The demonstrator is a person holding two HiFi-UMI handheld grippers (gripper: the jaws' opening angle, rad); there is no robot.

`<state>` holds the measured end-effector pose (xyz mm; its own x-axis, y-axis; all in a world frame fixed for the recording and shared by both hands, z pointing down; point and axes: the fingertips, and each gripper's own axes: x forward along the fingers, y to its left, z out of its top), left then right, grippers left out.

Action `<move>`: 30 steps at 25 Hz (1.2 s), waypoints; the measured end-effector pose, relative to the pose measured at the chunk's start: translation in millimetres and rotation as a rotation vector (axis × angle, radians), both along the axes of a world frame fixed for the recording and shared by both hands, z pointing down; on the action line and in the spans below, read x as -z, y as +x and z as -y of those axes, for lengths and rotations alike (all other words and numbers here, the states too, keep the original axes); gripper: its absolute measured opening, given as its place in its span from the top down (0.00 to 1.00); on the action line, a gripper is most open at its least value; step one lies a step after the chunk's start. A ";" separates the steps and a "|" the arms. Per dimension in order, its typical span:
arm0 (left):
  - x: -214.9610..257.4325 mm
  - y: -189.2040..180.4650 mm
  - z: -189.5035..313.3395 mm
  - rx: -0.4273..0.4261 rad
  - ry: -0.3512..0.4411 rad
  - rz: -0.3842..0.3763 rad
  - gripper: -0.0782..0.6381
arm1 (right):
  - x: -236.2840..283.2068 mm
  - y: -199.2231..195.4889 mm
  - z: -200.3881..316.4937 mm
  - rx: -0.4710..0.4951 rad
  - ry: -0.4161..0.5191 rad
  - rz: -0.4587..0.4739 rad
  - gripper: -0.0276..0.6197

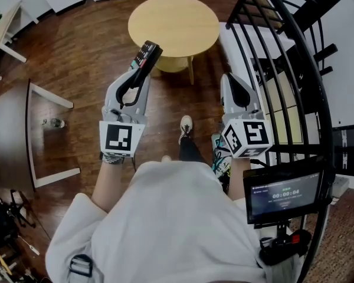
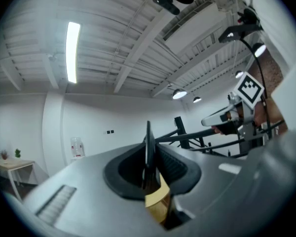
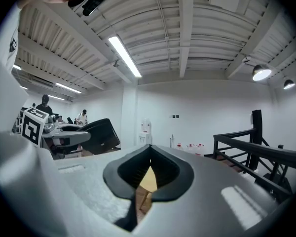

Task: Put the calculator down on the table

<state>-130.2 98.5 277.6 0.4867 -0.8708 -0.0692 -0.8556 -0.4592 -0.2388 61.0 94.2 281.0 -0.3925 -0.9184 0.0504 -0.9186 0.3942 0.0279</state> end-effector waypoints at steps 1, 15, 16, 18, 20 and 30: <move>-0.4 2.5 7.4 -0.001 0.000 0.000 0.79 | -0.5 2.2 7.7 0.000 0.000 0.001 0.96; 7.2 54.6 151.9 0.020 0.002 0.012 0.80 | 2.5 48.3 160.3 0.038 -0.003 -0.005 0.96; 10.3 53.1 157.8 0.024 0.004 0.007 0.80 | 5.8 47.5 166.6 0.040 0.001 -0.007 0.96; 14.9 50.9 169.2 0.030 0.006 0.000 0.80 | 10.2 46.5 179.5 0.042 0.004 -0.007 0.96; 18.1 53.8 185.4 0.033 0.000 -0.004 0.80 | 12.6 48.7 197.5 0.045 0.001 -0.006 0.96; 6.0 43.7 248.1 0.049 -0.022 0.042 0.80 | 9.7 42.7 256.6 0.071 -0.018 -0.015 0.96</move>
<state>-86.5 -149.6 271.5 0.4455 -0.8948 -0.0304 -0.8667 -0.4226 -0.2651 103.7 -162.4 271.3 -0.4557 -0.8871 0.0728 -0.8879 0.4589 0.0337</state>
